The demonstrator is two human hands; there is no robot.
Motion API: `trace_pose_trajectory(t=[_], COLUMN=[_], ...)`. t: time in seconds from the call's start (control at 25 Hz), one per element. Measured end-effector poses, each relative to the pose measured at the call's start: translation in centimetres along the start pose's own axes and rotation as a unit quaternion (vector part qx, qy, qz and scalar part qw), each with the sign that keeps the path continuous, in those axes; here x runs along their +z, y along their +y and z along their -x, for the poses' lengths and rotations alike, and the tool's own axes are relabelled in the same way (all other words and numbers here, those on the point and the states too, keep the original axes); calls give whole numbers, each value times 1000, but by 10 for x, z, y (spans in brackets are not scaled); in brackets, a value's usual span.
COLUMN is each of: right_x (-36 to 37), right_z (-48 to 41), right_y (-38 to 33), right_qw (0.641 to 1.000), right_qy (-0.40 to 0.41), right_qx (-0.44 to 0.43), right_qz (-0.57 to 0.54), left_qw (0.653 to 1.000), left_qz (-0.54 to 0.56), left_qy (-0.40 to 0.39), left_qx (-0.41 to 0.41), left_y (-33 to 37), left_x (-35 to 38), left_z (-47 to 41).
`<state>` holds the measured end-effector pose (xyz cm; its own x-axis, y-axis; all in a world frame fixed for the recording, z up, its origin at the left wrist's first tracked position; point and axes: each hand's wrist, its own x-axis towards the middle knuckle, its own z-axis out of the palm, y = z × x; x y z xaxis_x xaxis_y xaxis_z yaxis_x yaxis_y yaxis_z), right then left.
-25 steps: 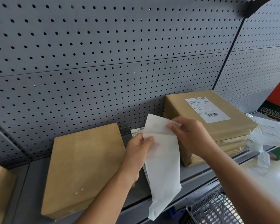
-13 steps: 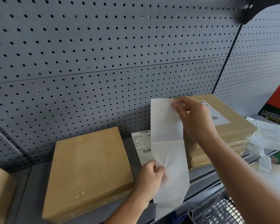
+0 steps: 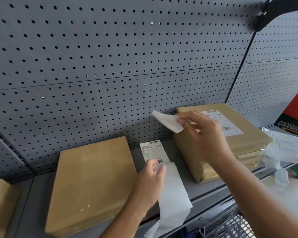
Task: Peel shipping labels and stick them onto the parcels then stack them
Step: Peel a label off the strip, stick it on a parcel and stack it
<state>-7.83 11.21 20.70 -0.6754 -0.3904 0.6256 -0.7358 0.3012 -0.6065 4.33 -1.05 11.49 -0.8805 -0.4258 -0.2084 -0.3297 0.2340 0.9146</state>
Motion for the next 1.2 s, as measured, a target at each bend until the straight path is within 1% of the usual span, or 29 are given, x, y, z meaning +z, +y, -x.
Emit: trace_pose_trajectory(t=[0.04,0.08,0.12,0.16,0.2,0.28,0.36,0.48,0.52,0.6,0.64,0.68,0.72,0.76,0.8,0.84,0.88,1.08,1.16,1.2], right_x=[1,3,5,9,12,21,27,37,39,38,40,43,48,55,64,76,88,137,149,154], right_z=[6,13,20,27,35,47,55,63,66,71,71,71,68,63,56,50,45,38,38,38], right_y=[0,0,1,2,3,3,2,0,0,3,1,1,-1,-5,-10,-18,-24,-46,-51,-53], right_qw=[1000,998,996,992,988,979,971,961,957,948,944,943,941,929,901,869,847,799,793,796], right_qy=[-5,-13,-27,-46,-66,-101,-130,-183,-211,-288,-321,-331,-318,-293,-270,-262,-264,-321,-329,-328], right_qx=[-29,-60,-90,-115,-136,-175,-198,-201,-186,-117,-66,-8,63,142,224,293,332,379,382,379], right_qz=[0,0,0,2,6,15,21,50,69,73,39,-17,-93,-177,-254,-300,-319,-338,-341,-340], left_qw=[997,985,962,936,919,912,921,934,939,947,950,953,956,959,961,962,963,960,959,960], left_qz=[73,171,272,348,389,403,386,352,338,308,294,281,268,258,250,243,239,240,246,245], left_qy=[18,24,12,-6,-21,-26,-7,36,51,82,99,109,114,116,119,123,126,139,136,135], left_qx=[4,-14,-38,-55,-67,-64,-56,-44,-39,-28,-23,-18,-13,-12,-14,-17,-21,-33,-35,-37], left_y=[8,17,24,30,33,33,28,18,16,11,8,5,1,-2,-5,-10,-14,-28,-34,-36], left_x=[-10,-21,-31,-43,-54,-69,-78,-86,-89,-97,-104,-110,-116,-122,-128,-133,-137,-161,-169,-172], left_z=[2,2,2,2,2,4,5,8,10,14,16,18,20,22,24,27,29,37,39,40])
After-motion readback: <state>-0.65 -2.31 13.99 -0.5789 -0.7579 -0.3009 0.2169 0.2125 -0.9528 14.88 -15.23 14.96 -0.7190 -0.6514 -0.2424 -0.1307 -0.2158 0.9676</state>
